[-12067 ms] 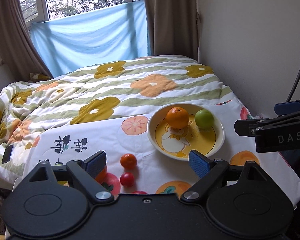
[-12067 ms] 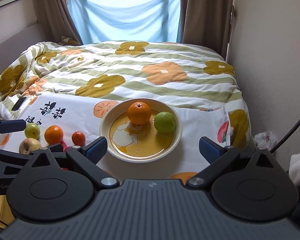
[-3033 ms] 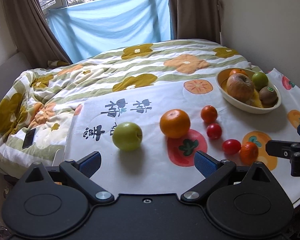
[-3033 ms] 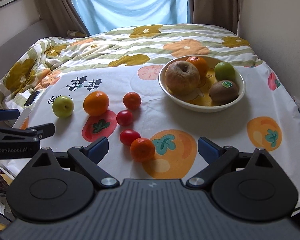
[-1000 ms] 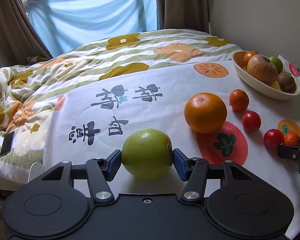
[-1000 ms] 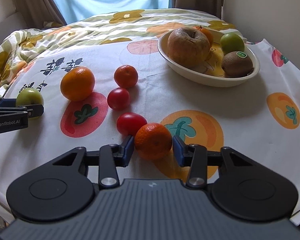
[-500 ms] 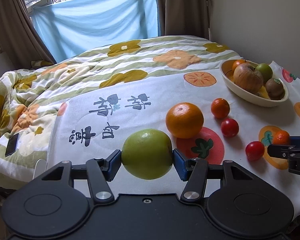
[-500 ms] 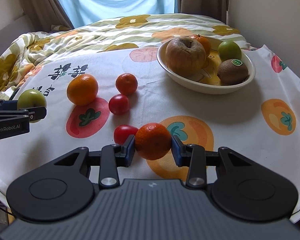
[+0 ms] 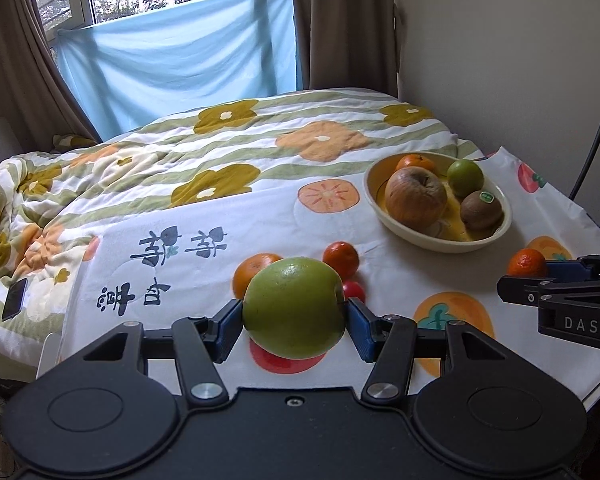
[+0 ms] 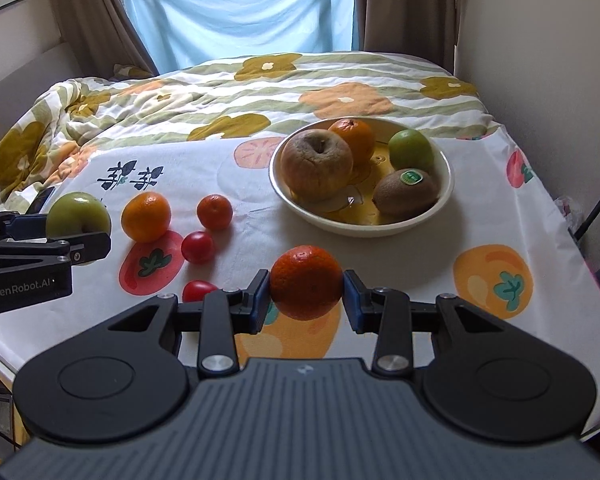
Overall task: Organize fruits
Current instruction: 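Carry the green apple in the left gripper and mandarin in the right gripper to the bowl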
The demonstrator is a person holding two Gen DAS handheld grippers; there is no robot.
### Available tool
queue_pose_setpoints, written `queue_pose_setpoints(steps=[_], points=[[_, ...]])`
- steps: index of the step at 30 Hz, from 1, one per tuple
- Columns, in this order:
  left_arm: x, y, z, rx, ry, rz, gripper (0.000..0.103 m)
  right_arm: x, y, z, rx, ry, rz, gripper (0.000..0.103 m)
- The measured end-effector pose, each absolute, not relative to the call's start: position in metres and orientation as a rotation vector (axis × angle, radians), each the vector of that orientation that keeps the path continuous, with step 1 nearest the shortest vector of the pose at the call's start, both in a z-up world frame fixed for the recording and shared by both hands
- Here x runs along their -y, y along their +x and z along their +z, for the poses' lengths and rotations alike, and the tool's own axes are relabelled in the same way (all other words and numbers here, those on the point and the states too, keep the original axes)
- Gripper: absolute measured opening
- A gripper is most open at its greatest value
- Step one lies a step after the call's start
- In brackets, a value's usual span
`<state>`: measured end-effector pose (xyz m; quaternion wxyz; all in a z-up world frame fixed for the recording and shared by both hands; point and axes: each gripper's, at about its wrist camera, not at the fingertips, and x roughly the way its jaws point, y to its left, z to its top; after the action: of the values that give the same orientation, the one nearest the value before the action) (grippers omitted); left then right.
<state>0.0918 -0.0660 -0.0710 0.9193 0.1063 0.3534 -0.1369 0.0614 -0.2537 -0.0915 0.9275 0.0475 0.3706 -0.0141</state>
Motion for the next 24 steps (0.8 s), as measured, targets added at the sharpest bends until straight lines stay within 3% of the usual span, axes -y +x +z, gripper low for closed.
queue_pose_setpoints(steps=[13,24], points=[[0.158,0.09,-0.051,-0.686,0.207,-0.32,0.06,0.337,0.065,-0.06,-0.707,0.081,-0.016,0.053],[0.222,0.114,-0.069,-0.702,0.212,-0.331,0.06,0.388,0.092,-0.058,-0.712,0.071,-0.001,0.053]])
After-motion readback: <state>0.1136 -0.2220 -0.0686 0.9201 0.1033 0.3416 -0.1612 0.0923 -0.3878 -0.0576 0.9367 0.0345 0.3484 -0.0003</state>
